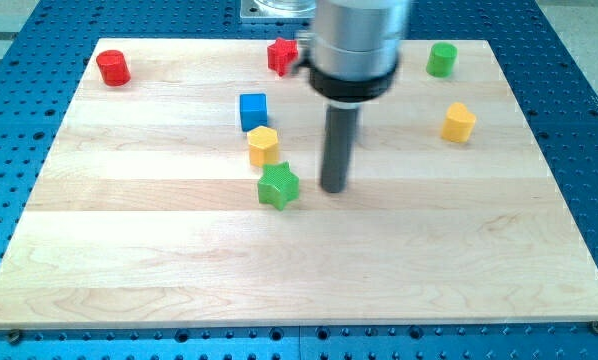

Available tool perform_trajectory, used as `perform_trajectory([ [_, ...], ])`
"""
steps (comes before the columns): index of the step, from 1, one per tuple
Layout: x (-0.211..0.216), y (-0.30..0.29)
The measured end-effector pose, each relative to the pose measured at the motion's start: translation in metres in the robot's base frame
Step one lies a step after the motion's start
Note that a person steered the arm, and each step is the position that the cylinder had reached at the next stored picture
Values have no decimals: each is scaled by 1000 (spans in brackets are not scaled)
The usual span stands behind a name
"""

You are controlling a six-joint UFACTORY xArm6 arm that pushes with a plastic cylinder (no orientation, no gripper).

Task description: Move the green star vertically below to the red circle

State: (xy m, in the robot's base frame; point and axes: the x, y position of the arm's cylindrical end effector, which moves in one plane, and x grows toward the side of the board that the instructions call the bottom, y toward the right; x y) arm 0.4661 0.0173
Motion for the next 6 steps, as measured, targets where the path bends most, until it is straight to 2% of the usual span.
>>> perform_trajectory([
  [1,46,-39],
  [2,26,-98],
  [3,-18,-166],
  [4,-27,-183],
  [6,-68,-254],
])
